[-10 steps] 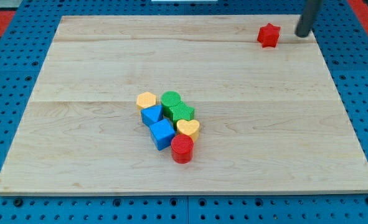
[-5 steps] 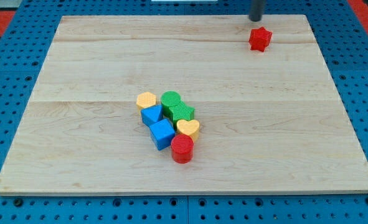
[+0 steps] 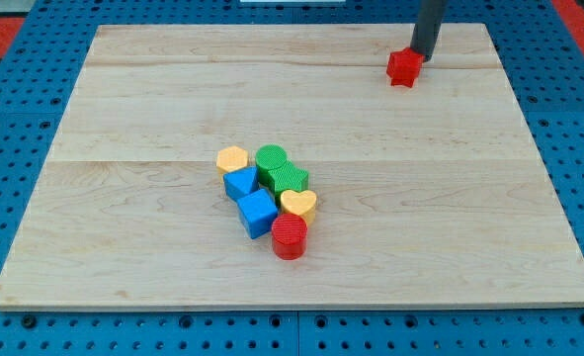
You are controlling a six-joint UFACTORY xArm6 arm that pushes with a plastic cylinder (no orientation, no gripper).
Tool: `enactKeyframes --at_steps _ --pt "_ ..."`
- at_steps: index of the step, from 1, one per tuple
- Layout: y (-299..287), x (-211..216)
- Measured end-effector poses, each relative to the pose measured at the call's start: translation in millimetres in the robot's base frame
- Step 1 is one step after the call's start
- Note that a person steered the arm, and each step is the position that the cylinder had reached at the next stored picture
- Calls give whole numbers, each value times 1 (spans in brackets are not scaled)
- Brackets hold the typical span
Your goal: Move red star towards center
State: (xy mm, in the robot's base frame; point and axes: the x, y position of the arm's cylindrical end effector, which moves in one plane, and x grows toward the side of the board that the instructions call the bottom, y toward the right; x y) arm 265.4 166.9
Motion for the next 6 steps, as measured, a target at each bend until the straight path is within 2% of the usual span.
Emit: enactKeyframes --at_steps 3,6 --pt "-24 53" --pt "-97 74"
